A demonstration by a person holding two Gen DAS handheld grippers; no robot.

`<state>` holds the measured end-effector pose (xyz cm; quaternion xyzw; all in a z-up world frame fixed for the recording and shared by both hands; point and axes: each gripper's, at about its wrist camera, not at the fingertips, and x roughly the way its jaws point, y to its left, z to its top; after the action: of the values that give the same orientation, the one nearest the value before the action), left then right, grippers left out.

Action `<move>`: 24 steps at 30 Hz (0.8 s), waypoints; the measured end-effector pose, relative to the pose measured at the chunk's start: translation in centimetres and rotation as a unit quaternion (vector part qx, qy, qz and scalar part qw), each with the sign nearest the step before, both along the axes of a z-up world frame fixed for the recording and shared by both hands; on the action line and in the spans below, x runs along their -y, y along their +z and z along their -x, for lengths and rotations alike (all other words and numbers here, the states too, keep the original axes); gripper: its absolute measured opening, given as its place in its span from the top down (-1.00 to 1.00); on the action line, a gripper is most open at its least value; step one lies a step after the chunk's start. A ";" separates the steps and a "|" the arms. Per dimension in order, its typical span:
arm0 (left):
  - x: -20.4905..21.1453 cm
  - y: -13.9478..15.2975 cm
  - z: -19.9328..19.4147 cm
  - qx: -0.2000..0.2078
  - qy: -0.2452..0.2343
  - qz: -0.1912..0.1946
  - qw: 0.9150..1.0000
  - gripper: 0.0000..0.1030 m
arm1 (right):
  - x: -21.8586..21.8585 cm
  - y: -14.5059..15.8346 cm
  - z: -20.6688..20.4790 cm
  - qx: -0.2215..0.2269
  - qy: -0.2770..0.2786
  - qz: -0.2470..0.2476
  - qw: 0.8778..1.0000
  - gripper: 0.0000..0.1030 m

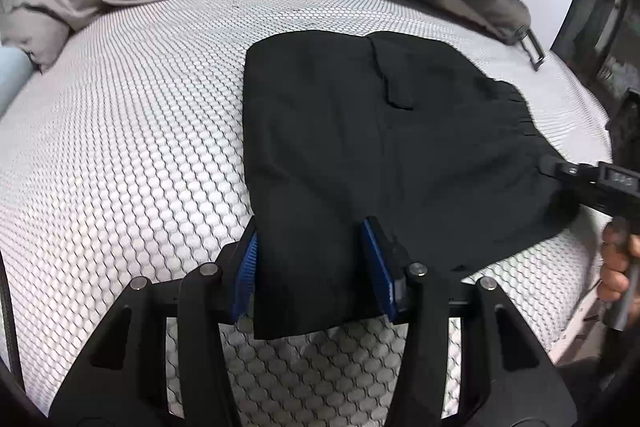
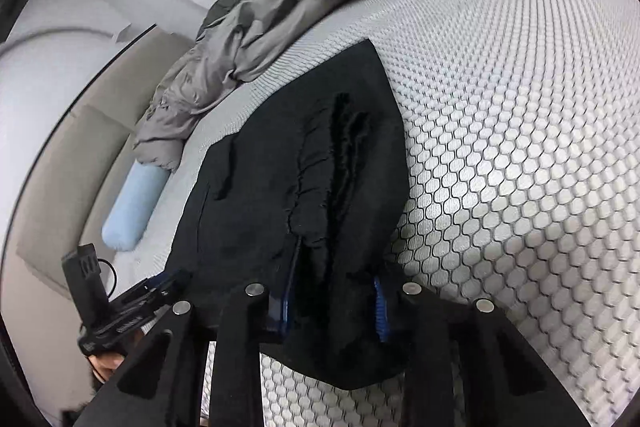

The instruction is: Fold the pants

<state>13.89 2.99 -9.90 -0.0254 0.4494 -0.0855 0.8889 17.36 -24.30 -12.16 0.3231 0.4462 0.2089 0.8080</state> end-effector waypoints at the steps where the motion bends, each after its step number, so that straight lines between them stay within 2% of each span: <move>1: 0.1 0.1 -0.1 0.001 0.000 -0.001 1.000 0.11 | 0.2 -0.1 0.0 -0.003 -0.002 -0.006 1.000 0.43; 6: 0.3 -0.1 0.4 0.010 0.003 -0.002 1.000 0.10 | 0.2 0.3 0.0 -0.006 0.000 -0.001 1.000 0.41; 8: 0.4 -0.2 0.7 0.017 0.007 -0.009 1.000 0.09 | 0.2 0.4 -0.1 -0.010 0.001 0.016 1.000 0.21; 10: 0.5 0.0 1.0 0.021 0.010 -0.016 1.000 0.03 | -0.1 1.3 0.8 0.005 -0.001 0.059 0.998 -0.03; 11: 0.6 0.1 1.1 0.022 0.012 -0.021 0.999 0.01 | -0.7 1.7 1.2 0.012 0.000 0.076 0.997 -0.08; 13: 0.6 0.3 1.5 0.026 0.013 -0.024 0.999 -0.14 | -1.5 2.7 2.2 0.034 0.008 0.123 0.992 -0.41; 14: 0.6 0.5 1.9 0.031 0.013 -0.024 0.999 -0.23 | -1.7 2.8 2.5 0.040 0.016 0.125 0.991 -0.51; 15: 0.5 0.7 2.2 0.038 0.015 -0.025 0.999 -0.51 | -1.7 2.9 2.8 0.043 0.017 0.124 0.991 -0.63; 16: 0.2 0.8 2.3 0.045 0.018 -0.027 0.998 -0.71 | -1.8 2.9 3.1 0.045 0.015 0.133 0.990 -0.71; 18: 0.3 1.4 3.6 0.068 0.022 -0.029 0.997 -0.74 | -2.3 3.0 3.8 0.051 0.008 0.196 0.979 -0.84; 21: 0.6 2.1 5.9 0.084 0.022 -0.040 0.995 -0.97 | -3.3 3.7 5.6 0.082 0.025 0.273 0.958 -0.87; 24: 1.0 3.3 8.3 0.116 0.021 -0.043 0.992 -0.98 | -3.6 4.9 7.7 0.118 0.029 0.300 0.946 -0.90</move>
<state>5.57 2.02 -6.58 0.0134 0.3464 -0.0501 0.9367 9.62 -20.71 -7.22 0.0259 0.3992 0.1252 0.9079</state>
